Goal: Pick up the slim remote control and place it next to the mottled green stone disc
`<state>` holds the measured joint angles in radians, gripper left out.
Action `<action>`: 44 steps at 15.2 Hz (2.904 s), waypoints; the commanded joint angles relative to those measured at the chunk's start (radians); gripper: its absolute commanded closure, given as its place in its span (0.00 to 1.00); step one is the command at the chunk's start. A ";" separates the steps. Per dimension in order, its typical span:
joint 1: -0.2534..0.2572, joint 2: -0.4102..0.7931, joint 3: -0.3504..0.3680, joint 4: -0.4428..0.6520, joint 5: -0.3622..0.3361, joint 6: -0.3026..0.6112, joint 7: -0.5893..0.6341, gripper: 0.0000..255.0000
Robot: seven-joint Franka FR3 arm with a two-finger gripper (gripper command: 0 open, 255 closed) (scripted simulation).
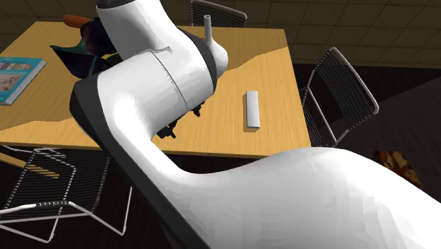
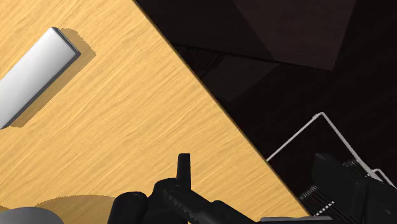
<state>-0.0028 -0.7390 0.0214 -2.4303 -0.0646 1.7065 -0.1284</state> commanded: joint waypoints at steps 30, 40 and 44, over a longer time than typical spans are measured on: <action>-0.322 0.651 -0.439 0.113 -0.004 0.542 -0.064 0.00; -0.332 0.748 -0.454 0.086 0.048 0.659 -0.100 0.00; -0.332 0.748 -0.454 0.086 0.048 0.659 -0.100 0.00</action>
<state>-0.3344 0.0089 -0.4329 -2.3436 -0.0169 2.3646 -0.2285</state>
